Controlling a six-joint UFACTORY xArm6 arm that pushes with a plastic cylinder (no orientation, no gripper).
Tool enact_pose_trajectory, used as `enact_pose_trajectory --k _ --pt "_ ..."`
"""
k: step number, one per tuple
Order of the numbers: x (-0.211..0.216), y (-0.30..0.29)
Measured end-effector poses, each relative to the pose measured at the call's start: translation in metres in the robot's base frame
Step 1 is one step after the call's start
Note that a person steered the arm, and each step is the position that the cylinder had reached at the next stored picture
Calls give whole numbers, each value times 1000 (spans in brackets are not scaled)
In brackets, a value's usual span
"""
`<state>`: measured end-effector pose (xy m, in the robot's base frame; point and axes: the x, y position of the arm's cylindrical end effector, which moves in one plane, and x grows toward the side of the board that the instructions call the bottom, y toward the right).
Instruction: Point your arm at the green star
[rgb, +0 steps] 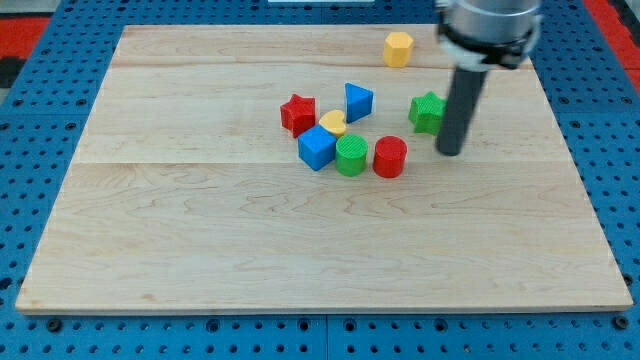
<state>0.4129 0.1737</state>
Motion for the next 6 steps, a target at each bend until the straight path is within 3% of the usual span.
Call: enact_pose_trajectory --k 1,2,4,6 --pt "-47 26" --pt "-80 9" --pt "-86 -14" --pt "-40 -17"
